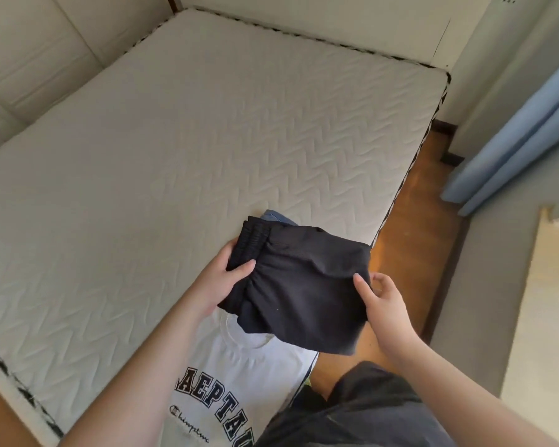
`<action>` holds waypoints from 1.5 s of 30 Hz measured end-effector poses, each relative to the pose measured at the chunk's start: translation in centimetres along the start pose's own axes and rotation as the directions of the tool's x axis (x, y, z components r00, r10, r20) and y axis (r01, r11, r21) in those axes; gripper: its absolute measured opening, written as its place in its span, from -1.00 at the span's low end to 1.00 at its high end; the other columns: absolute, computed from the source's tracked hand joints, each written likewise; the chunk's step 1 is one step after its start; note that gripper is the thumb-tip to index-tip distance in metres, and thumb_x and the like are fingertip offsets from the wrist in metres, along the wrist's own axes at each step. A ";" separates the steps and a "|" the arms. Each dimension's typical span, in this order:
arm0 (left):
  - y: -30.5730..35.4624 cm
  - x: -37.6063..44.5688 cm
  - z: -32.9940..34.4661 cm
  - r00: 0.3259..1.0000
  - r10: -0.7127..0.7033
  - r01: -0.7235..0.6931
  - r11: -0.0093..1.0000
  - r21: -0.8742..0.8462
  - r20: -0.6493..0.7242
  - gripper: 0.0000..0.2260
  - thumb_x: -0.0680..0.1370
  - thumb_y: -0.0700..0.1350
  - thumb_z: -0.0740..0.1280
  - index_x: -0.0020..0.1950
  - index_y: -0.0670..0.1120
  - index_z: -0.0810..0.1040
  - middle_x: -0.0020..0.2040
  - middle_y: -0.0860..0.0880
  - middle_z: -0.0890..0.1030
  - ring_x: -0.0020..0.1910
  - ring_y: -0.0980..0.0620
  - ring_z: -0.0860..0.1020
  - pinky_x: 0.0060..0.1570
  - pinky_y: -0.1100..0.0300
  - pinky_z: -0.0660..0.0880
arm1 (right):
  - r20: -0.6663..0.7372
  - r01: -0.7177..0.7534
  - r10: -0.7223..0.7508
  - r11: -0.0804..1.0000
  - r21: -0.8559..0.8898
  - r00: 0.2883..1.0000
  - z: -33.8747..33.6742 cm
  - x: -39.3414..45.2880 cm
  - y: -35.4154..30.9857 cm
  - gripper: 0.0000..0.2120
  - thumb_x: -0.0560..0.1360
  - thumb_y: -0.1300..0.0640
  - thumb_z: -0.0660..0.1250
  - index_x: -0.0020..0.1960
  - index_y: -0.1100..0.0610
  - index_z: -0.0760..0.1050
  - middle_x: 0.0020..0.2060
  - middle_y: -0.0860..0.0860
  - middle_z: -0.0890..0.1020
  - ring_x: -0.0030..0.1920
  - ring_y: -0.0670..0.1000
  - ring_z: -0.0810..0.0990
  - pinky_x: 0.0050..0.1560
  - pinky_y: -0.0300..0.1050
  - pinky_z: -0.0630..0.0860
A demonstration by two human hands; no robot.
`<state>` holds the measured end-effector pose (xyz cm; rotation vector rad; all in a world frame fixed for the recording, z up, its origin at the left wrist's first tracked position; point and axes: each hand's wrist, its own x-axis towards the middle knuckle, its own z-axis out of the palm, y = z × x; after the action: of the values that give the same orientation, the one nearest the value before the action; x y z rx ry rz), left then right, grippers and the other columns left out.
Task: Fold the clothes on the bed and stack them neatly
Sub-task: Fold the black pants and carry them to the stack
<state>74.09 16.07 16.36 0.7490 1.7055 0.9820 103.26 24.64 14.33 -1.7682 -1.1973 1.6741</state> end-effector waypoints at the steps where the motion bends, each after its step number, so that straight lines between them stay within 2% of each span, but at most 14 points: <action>1: -0.2 1.2 -0.4 1.000 -0.007 0.007 1.000 0.015 0.009 -0.57 0.40 0.17 0.46 0.21 0.46 0.45 0.25 0.27 0.58 0.24 0.26 0.54 0.23 0.15 0.42 | 0.005 -0.024 0.024 1.000 -0.007 1.000 0.6 0.8 0.1 -0.62 0.49 -0.23 0.34 0.22 -0.10 0.40 0.13 -0.14 0.58 0.14 -0.05 0.58 0.12 -0.02 0.58; 3: -0.5 3.7 -0.9 0.999 -0.029 0.028 0.998 0.049 0.026 -0.57 0.40 0.16 0.45 0.21 0.45 0.44 0.24 0.27 0.58 0.24 0.24 0.54 0.27 0.11 0.43 | 0.007 -0.066 0.066 0.998 -0.024 0.998 1.6 2.4 0.4 -0.53 0.50 -0.20 0.34 0.34 -0.09 0.36 0.19 -0.10 0.54 0.22 0.02 0.55 0.26 0.09 0.53; 7: -1.6 9.0 -1.3 0.994 -0.105 0.097 0.983 0.157 0.041 -0.54 0.44 0.12 0.42 0.26 0.47 0.39 0.20 0.31 0.59 0.20 0.26 0.55 0.24 0.12 0.45 | 0.039 -0.181 0.182 0.983 -0.037 0.983 3.4 6.8 1.5 -0.45 0.53 -0.13 0.34 0.45 0.04 0.36 0.26 -0.04 0.55 0.29 0.09 0.55 0.29 0.16 0.49; 10: -2.8 12.6 -1.0 0.990 -0.135 0.124 0.963 0.240 0.029 -0.56 0.53 0.00 0.41 0.36 0.30 0.39 0.15 0.38 0.58 0.18 0.29 0.54 0.15 0.27 0.44 | 0.083 -0.289 0.291 0.957 -0.035 0.953 4.5 10.1 2.8 -0.51 0.54 -0.07 0.35 0.42 0.04 0.40 0.26 -0.03 0.56 0.28 0.12 0.55 0.26 0.18 0.51; 12: -3.5 14.8 -0.7 0.989 -0.144 0.129 0.947 0.295 0.028 -0.59 0.56 -0.04 0.39 0.34 0.28 0.40 0.02 0.51 0.55 0.06 0.46 0.51 -0.03 0.45 0.40 | 0.092 -0.345 0.346 0.938 -0.029 0.934 5.4 12.0 3.5 -0.55 0.54 -0.03 0.36 0.39 0.02 0.39 0.27 0.00 0.55 0.28 0.14 0.55 0.24 0.16 0.53; 14: -4.3 16.9 -0.5 0.986 -0.164 0.144 0.930 0.340 0.031 -0.57 0.57 -0.03 0.38 0.39 0.25 0.37 -0.03 0.53 0.51 -0.04 0.53 0.48 -0.10 0.49 0.35 | 0.095 -0.401 0.400 0.916 -0.008 0.911 6.2 13.9 4.2 -0.56 0.54 0.02 0.37 0.38 0.00 0.37 0.25 -0.01 0.52 0.30 0.16 0.53 0.21 0.15 0.52; 18: -6.2 21.4 -0.1 0.980 -0.190 0.150 0.901 0.408 0.061 -0.54 0.58 -0.05 0.37 0.44 0.19 0.35 0.14 0.30 0.50 0.09 0.25 0.49 -0.05 0.46 0.33 | 0.090 -0.477 0.474 0.879 0.015 0.876 7.6 17.5 6.0 -0.53 0.56 0.09 0.35 0.42 -0.01 0.31 0.31 0.01 0.48 0.32 0.19 0.50 0.20 0.17 0.52; 21: -8.5 24.3 0.1 0.974 -0.213 0.160 0.884 0.440 0.074 -0.52 0.57 -0.04 0.40 0.45 0.16 0.34 0.19 0.24 0.48 0.12 0.21 0.46 0.02 0.32 0.35 | 0.089 -0.505 0.502 0.863 0.013 0.860 8.5 19.8 7.6 -0.53 0.56 0.10 0.35 0.42 0.00 0.30 0.31 0.00 0.47 0.32 0.20 0.50 0.22 0.16 0.52; 26: -11.7 27.2 -0.2 0.974 -0.227 0.197 0.864 0.463 0.008 -0.50 0.55 -0.05 0.42 0.46 0.02 0.37 0.25 0.12 0.52 0.16 0.12 0.48 0.12 0.22 0.35 | 0.104 -0.462 0.473 0.879 -0.116 0.875 9.7 22.8 9.5 -0.52 0.56 0.07 0.36 0.43 0.03 0.31 0.26 0.00 0.52 0.23 0.15 0.56 0.26 0.08 0.52; 31: -14.5 29.5 0.3 0.939 -0.341 0.266 0.784 0.562 0.032 -0.43 0.55 0.02 0.40 0.51 0.04 0.27 0.41 0.00 0.46 0.35 -0.07 0.45 0.28 0.06 0.41 | 0.108 -0.408 0.464 0.851 -0.329 0.879 10.2 26.1 10.2 -0.60 0.58 0.07 0.33 0.38 0.13 0.37 0.13 0.05 0.57 0.15 0.15 0.59 0.25 0.06 0.53; 33: -15.0 30.6 0.6 0.923 -0.385 0.307 0.762 0.570 0.018 -0.28 0.48 0.16 0.44 0.54 0.03 0.21 0.45 -0.01 0.41 0.38 -0.10 0.43 0.33 -0.02 0.41 | 0.108 -0.408 0.455 0.863 -0.298 0.884 10.2 27.2 10.2 -0.51 0.55 -0.02 0.37 0.39 0.12 0.34 0.18 0.02 0.54 0.17 0.12 0.56 0.24 0.04 0.53; 36: -15.0 32.5 1.4 0.929 -0.369 0.330 0.786 0.523 -0.031 -0.17 0.38 0.27 0.48 0.53 0.00 0.25 0.43 -0.01 0.43 0.36 -0.09 0.45 0.29 0.01 0.41 | 0.074 -0.428 0.450 0.880 -0.206 0.890 10.5 28.5 10.0 -0.41 0.51 -0.18 0.36 0.42 0.05 0.29 0.18 -0.08 0.47 0.20 0.09 0.53 0.20 0.00 0.51; 41: -15.4 34.4 1.6 0.964 -0.257 0.255 0.808 0.532 -0.071 -0.44 0.51 0.17 0.40 0.43 -0.04 0.40 0.32 -0.02 0.53 0.28 -0.07 0.50 0.09 0.16 0.36 | -0.003 -0.348 0.358 0.904 -0.248 0.934 11.0 29.3 10.4 -0.53 0.54 -0.12 0.35 0.35 0.06 0.35 0.25 0.02 0.54 0.17 0.12 0.58 0.18 0.07 0.59; 45: -15.6 35.2 0.4 0.964 -0.262 0.252 0.816 0.520 -0.055 -0.49 0.56 0.16 0.34 0.44 -0.03 0.39 0.33 -0.03 0.53 0.27 -0.08 0.50 0.13 0.15 0.36 | 0.020 -0.320 0.337 0.909 -0.267 0.941 11.0 30.0 11.1 -0.52 0.51 -0.11 0.39 0.33 0.09 0.38 0.23 0.05 0.56 0.08 0.15 0.64 0.01 0.07 0.66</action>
<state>62.69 38.13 -13.12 0.8358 2.0218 0.3104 93.10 40.11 -14.01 -2.1953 -1.2489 1.8397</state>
